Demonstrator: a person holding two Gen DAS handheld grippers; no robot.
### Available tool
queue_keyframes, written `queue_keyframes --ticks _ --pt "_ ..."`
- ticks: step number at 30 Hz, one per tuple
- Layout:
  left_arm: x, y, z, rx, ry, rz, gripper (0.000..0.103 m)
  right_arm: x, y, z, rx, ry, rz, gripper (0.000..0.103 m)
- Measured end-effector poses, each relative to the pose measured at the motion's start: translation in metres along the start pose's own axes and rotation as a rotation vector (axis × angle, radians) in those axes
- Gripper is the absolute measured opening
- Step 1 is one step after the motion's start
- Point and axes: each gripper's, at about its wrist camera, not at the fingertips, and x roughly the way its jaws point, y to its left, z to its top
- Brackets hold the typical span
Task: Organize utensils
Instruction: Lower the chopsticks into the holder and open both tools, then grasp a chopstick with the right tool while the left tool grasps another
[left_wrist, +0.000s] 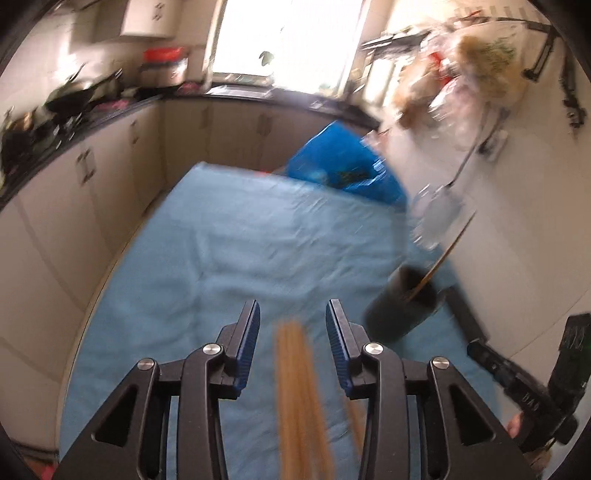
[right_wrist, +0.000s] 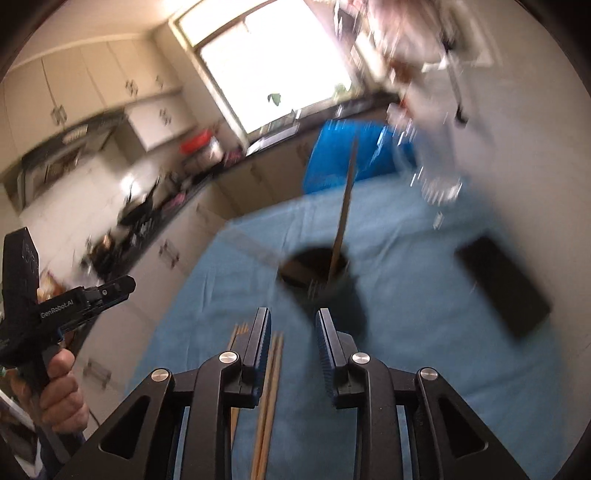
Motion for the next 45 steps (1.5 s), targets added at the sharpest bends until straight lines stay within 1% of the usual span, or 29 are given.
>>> queue_keyframes --ticks 3,6,9,12,13,17,19,20,21,23,26,29,32,33,35,36,38,40,43,45 --pt "0.027 0.028 -0.029 -0.050 0.107 0.034 0.036 0.026 0.011 -0.018 -0.006 0.102 0.016 0.028" --pt "0.047 0.044 -0.046 -0.084 0.181 0.047 0.035 0.056 0.031 -0.027 -0.021 0.212 0.071 0.027" --pt "0.054 0.053 -0.051 -0.098 0.196 0.034 0.035 0.083 0.052 -0.036 -0.084 0.282 0.067 0.027" --pt "0.059 0.052 -0.053 -0.086 0.204 0.021 0.035 0.110 0.065 -0.040 -0.122 0.337 0.043 0.026" --pt "0.060 0.052 -0.055 -0.084 0.207 0.022 0.035 0.118 0.067 -0.040 -0.132 0.345 0.022 0.026" --pt "0.063 0.056 -0.062 -0.083 0.219 0.017 0.035 0.148 0.072 -0.036 -0.160 0.366 -0.063 0.026" --pt "0.065 0.059 -0.063 -0.082 0.220 0.016 0.036 0.160 0.075 -0.033 -0.167 0.373 -0.080 0.025" --pt "0.065 0.061 -0.064 -0.084 0.220 0.015 0.035 0.166 0.077 -0.031 -0.171 0.377 -0.089 0.022" --pt "0.065 0.063 -0.064 -0.088 0.219 0.013 0.035 0.172 0.079 -0.029 -0.173 0.385 -0.102 0.022" --pt "0.065 0.067 -0.064 -0.095 0.218 0.008 0.035 0.179 0.080 -0.023 -0.181 0.392 -0.105 0.021" --pt "0.066 0.072 -0.065 -0.099 0.220 0.007 0.035 0.192 0.088 -0.020 -0.221 0.399 -0.166 0.015" --pt "0.065 0.075 -0.066 -0.095 0.220 0.006 0.036 0.203 0.092 -0.019 -0.230 0.435 -0.177 0.015" --pt "0.066 0.077 -0.066 -0.099 0.222 0.005 0.035 0.210 0.100 -0.018 -0.287 0.432 -0.247 0.015" --pt "0.066 0.077 -0.066 -0.101 0.224 0.006 0.035 0.214 0.099 -0.019 -0.293 0.449 -0.260 0.013" --pt "0.067 0.077 -0.064 -0.103 0.227 0.008 0.035 0.213 0.099 -0.019 -0.325 0.448 -0.290 0.011" --pt "0.068 0.076 -0.063 -0.098 0.229 0.009 0.035 0.210 0.097 -0.019 -0.319 0.454 -0.295 0.010" --pt "0.071 0.074 -0.061 -0.090 0.237 0.007 0.035 0.204 0.094 -0.022 -0.303 0.464 -0.266 0.009" --pt "0.078 0.070 -0.058 -0.084 0.253 -0.002 0.035 0.191 0.088 -0.026 -0.281 0.451 -0.253 0.008" --pt "0.093 0.059 -0.053 -0.076 0.291 -0.017 0.035 0.161 0.083 -0.028 -0.223 0.393 -0.164 0.008" --pt "0.106 0.050 -0.048 -0.063 0.317 -0.017 0.035 0.140 0.080 -0.028 -0.200 0.341 -0.141 0.008"
